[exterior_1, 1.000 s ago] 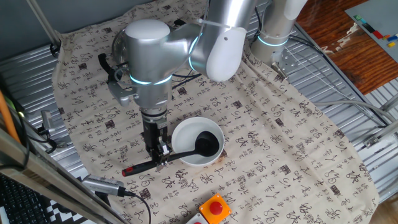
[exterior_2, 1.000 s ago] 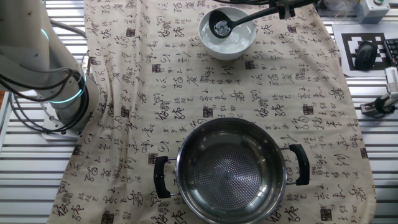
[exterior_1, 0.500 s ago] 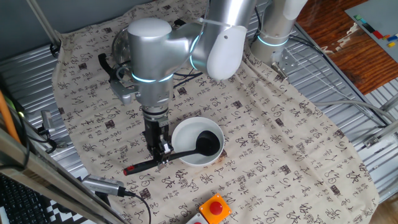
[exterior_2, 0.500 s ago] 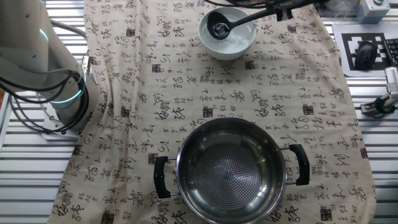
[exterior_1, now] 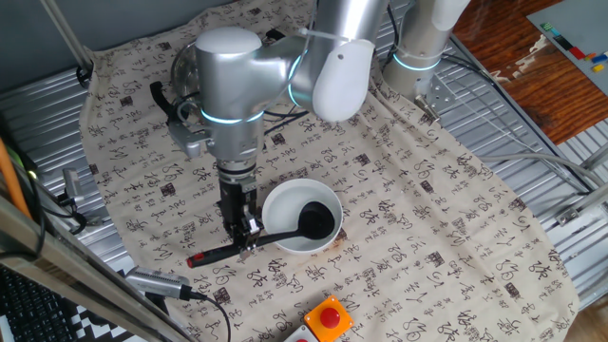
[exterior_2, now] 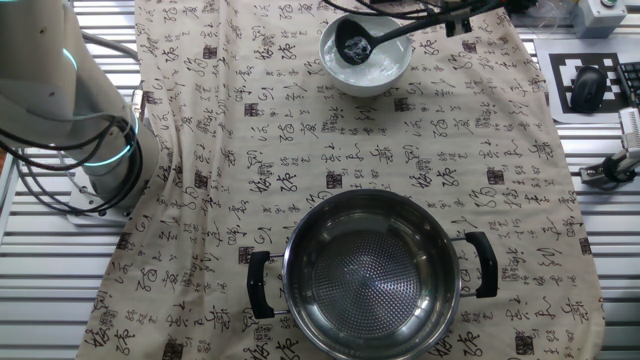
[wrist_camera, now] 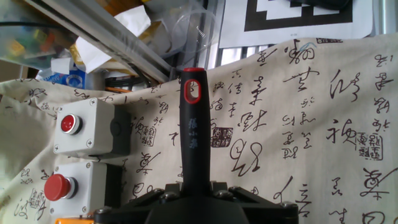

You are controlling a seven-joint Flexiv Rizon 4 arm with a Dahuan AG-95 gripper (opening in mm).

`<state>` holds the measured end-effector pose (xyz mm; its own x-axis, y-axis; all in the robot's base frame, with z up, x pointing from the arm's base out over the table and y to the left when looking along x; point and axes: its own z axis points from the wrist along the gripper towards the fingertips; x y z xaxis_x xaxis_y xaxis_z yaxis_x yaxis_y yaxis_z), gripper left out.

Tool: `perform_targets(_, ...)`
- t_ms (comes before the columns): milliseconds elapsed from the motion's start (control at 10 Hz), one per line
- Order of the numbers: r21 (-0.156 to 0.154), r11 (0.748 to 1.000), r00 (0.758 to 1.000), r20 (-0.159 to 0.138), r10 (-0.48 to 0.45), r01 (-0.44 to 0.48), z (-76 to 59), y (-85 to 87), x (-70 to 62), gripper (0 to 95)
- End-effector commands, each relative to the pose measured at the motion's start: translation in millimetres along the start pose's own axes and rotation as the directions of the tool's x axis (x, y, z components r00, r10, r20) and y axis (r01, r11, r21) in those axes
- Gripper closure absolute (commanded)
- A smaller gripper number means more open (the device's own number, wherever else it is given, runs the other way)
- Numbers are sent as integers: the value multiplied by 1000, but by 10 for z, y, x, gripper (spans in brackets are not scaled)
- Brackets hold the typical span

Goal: Scoop water with a large spoon from one bowl to another

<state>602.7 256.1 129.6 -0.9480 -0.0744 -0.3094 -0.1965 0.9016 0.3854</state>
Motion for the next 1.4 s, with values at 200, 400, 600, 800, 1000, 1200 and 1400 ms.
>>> perform_targets(200,2,999,999,14,-38,38,5,-29,-7,950)
perform_targets(400,23,996,996,14,-86,86,18,-67,-19,950)
perform_targets(600,54,995,996,-11,-84,85,18,-67,-20,950)
perform_targets(800,76,995,997,-43,-62,65,18,-67,-20,950)
perform_targets(1000,74,996,998,-49,-43,46,17,-65,-22,950)
perform_targets(1200,75,996,998,-59,-35,39,17,-64,-25,950)
perform_targets(1400,85,995,997,-63,-39,45,17,-61,-35,950)
